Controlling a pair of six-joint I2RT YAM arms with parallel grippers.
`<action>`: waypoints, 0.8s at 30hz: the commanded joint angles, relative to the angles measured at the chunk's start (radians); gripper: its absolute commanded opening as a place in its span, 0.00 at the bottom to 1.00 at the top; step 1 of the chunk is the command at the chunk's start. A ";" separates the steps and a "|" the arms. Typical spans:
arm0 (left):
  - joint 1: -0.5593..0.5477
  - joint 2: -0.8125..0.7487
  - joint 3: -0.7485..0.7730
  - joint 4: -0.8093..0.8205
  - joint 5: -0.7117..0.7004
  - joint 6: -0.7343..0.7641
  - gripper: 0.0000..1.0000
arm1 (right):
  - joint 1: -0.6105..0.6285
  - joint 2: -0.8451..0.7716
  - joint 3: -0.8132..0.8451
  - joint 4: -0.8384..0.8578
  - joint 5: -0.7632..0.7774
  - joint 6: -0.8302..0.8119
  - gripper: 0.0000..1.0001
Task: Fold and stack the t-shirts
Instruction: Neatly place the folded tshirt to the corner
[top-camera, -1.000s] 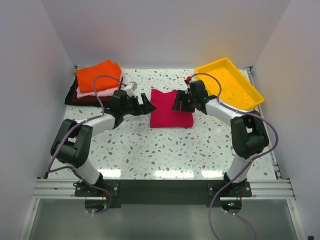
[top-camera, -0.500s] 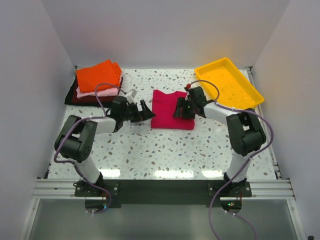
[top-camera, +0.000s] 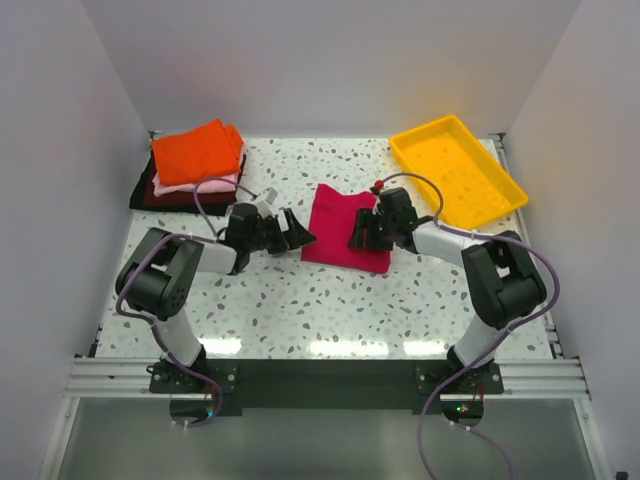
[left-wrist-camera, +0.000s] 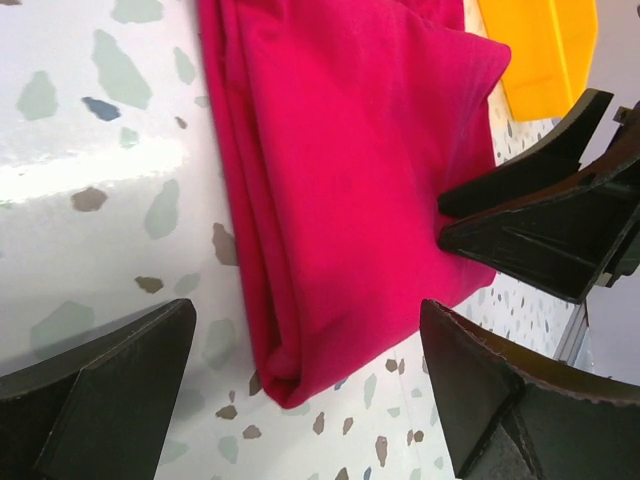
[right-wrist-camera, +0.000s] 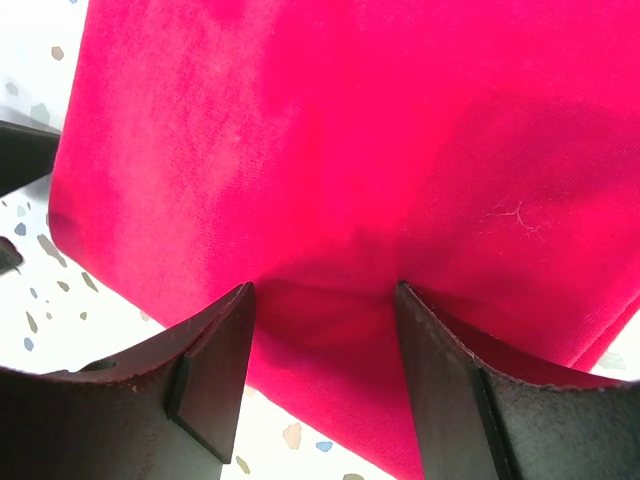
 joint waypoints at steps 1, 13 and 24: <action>-0.029 0.047 0.014 0.025 0.011 -0.014 1.00 | 0.029 0.020 -0.063 -0.100 0.009 -0.002 0.62; -0.116 0.175 0.084 0.030 -0.009 -0.032 1.00 | 0.066 0.018 -0.069 -0.079 -0.002 0.003 0.61; -0.164 0.216 0.100 0.059 -0.038 -0.066 0.71 | 0.088 0.014 -0.091 -0.042 -0.015 0.018 0.61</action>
